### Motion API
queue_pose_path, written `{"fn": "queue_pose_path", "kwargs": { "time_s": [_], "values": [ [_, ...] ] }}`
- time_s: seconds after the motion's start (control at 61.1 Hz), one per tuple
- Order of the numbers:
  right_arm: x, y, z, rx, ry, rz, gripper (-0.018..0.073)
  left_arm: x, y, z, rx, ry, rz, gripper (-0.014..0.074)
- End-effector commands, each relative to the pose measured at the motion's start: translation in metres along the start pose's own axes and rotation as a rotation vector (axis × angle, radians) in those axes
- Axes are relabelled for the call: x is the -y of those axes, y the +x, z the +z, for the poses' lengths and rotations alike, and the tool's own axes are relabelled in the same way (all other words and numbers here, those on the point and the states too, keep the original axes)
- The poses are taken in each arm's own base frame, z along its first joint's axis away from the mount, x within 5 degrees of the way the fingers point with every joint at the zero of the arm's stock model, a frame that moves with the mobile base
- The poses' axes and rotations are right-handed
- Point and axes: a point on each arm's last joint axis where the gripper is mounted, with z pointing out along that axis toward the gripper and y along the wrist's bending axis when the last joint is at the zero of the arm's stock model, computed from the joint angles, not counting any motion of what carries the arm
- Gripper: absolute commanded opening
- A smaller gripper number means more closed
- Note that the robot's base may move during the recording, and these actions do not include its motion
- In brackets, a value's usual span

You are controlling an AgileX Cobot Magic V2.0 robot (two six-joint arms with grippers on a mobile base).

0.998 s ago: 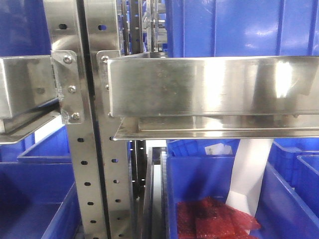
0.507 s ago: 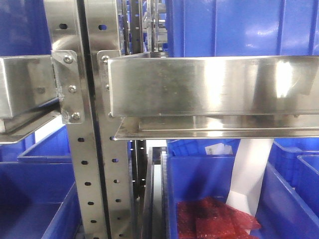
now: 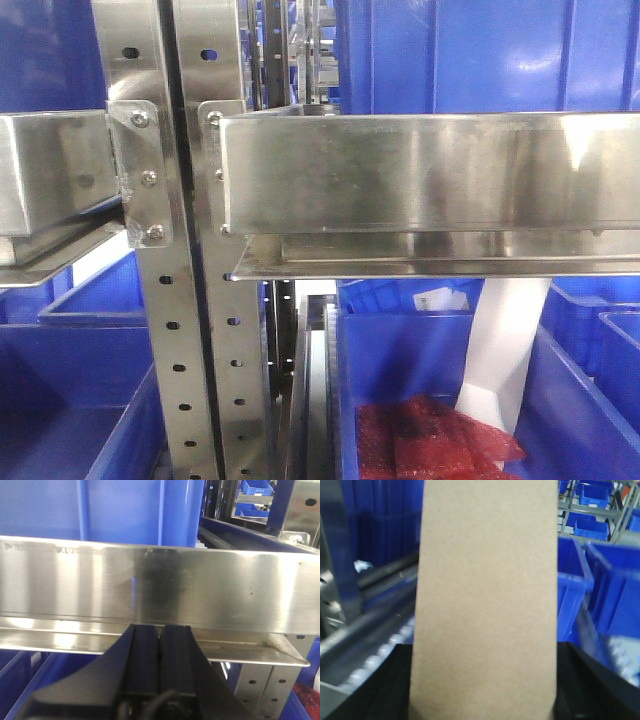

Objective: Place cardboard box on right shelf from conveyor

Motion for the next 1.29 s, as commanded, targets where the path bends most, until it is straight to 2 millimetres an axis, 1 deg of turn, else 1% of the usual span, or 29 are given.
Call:
{"fn": "queue_pose_path", "kwargs": {
  "time_s": [0.0,0.082,0.164,0.213,0.376,0.507,0.638,0.752,0.802,0.883,0.965,1.129,1.276],
  "values": [
    [0.005,-0.033,0.019,0.102,0.032,-0.174,0.0180,0.000,-0.005,-0.001,0.091,-0.003,-0.005,-0.0116],
    [0.005,-0.038,0.040,0.066,0.029,-0.296,0.0180,0.000,-0.005,-0.001,0.091,-0.003,-0.005,-0.0116],
    [0.005,-0.036,0.060,0.018,0.019,-0.446,0.0180,0.000,-0.005,-0.001,0.091,-0.003,-0.005,-0.0116],
    [0.004,-0.031,0.074,-0.033,0.004,-0.551,0.0180,0.000,-0.005,-0.001,0.091,-0.003,-0.005,-0.0116],
    [0.004,-0.014,0.107,-0.171,-0.050,-0.860,0.0180,0.000,-0.005,-0.001,0.091,-0.003,-0.005,-0.0116],
    [0.004,-0.006,0.130,-0.199,-0.081,-1.062,0.0180,0.000,-0.005,-0.001,0.091,-0.003,-0.005,-0.0116],
    [0.003,0.001,0.147,-0.204,-0.110,-1.241,0.0180,0.000,-0.005,-0.001,0.091,-0.003,-0.005,-0.0116],
    [0.001,0.014,0.163,-0.210,-0.145,-1.389,0.0180,0.000,-0.005,-0.001,0.091,-0.003,-0.005,-0.0116],
    [0.000,0.021,0.170,-0.217,-0.160,-1.423,0.0180,0.000,-0.005,-0.001,0.091,-0.003,-0.005,-0.0116],
    [-0.001,0.031,0.179,-0.223,-0.170,-1.430,0.0180,0.000,-0.005,-0.001,0.091,-0.003,-0.005,-0.0116],
    [0.004,0.043,0.190,-0.249,-0.170,-1.421,0.0180,0.000,-0.005,-0.001,0.091,-0.003,-0.005,-0.0116],
    [0.022,0.059,0.209,-0.311,-0.146,-1.398,0.0180,0.000,-0.005,-0.001,0.091,-0.003,-0.005,-0.0116],
    [0.023,0.065,0.221,-0.301,-0.143,-1.367,0.0180,0.000,-0.005,-0.001,0.091,-0.003,-0.005,-0.0116]
  ]
}}
